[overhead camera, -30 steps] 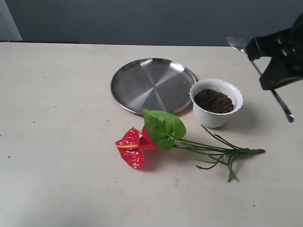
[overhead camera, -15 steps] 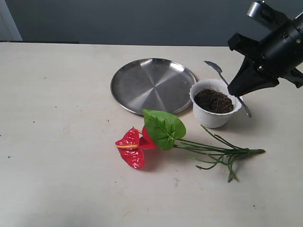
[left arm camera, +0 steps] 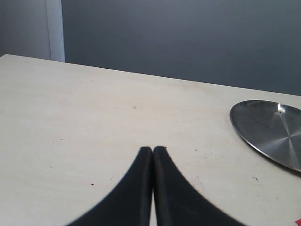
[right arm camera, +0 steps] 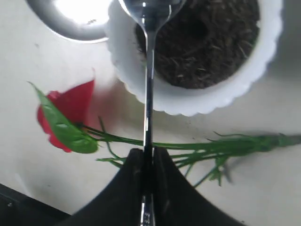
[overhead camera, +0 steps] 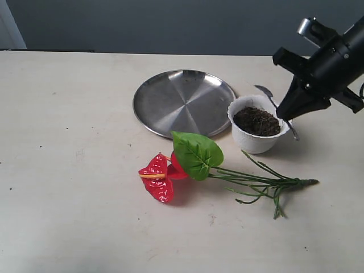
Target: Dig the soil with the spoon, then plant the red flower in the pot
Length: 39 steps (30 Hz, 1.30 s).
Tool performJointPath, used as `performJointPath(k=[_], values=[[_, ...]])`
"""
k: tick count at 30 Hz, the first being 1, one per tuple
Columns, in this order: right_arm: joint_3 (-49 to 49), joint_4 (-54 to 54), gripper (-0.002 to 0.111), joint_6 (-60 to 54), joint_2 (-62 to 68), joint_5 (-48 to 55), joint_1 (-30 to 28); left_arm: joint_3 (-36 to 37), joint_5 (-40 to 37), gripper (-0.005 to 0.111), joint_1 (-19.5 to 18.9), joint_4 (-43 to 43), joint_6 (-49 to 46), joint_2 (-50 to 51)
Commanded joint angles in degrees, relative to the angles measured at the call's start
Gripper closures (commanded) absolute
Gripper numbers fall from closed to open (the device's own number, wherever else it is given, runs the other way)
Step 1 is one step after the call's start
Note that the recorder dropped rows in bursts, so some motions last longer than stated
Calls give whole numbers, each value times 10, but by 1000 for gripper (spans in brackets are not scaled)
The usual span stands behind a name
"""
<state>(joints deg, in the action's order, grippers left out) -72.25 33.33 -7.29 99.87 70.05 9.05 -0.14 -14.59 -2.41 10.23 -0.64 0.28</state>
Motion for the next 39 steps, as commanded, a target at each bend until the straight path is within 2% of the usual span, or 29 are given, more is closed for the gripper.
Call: performJointPath(k=[1,7,14,19,30,35,39], values=[[31,-50,109,2,-12,-1,-4,1,9,106,4,-1,1,-3],[47,-80,109,-2,-58,-1,21,1,9,106,4,-1,1,-3],[47,-67,109,1,-39,-1,61,1,9,106,4,-1,1,-3],[47,23,109,-41,-71,-1,65,1,9,106,4,-1,1,-3],[50,83,109,-50,-262,-3,64,1,9,106,4,-1,1,-3],[68,179,109,-75,-298,-39,64,1,9,106,4,-1,1,-3],[77,208,109,-76,-295,-82,64,1,9,106,4,-1,1,-3]])
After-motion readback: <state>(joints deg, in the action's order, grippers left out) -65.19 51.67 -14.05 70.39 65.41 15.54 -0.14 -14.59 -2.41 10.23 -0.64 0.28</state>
